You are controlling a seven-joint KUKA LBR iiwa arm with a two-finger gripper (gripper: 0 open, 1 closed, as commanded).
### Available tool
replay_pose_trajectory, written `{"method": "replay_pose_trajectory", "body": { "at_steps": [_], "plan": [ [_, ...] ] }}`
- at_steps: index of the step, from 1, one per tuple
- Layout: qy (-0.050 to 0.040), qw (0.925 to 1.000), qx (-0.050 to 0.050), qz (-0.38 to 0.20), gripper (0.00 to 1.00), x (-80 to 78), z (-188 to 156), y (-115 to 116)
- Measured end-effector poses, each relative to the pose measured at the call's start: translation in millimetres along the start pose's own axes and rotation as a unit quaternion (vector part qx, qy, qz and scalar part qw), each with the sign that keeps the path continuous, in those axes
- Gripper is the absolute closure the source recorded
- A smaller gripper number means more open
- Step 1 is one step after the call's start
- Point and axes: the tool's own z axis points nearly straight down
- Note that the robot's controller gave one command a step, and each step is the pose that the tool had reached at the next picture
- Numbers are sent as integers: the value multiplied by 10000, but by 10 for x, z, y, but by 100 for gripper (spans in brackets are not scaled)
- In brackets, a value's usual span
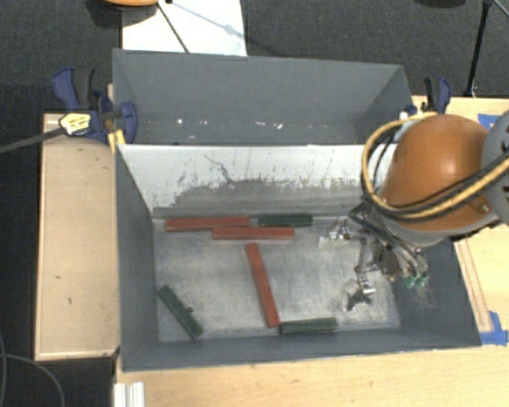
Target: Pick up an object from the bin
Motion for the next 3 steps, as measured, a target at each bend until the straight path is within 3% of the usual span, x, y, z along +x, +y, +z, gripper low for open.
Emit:
{"method": "replay_pose_trajectory", "body": {
  "at_steps": [1, 2, 3],
  "plan": [
    [-11, 9997, -2, -251, 0, -50, 644, 143],
    [14, 10000, -4, 3, 0, -3, 1163, 244],
    [-11, 9962, -28, -876, 0, -14, 1138, 228]
  ]
}}
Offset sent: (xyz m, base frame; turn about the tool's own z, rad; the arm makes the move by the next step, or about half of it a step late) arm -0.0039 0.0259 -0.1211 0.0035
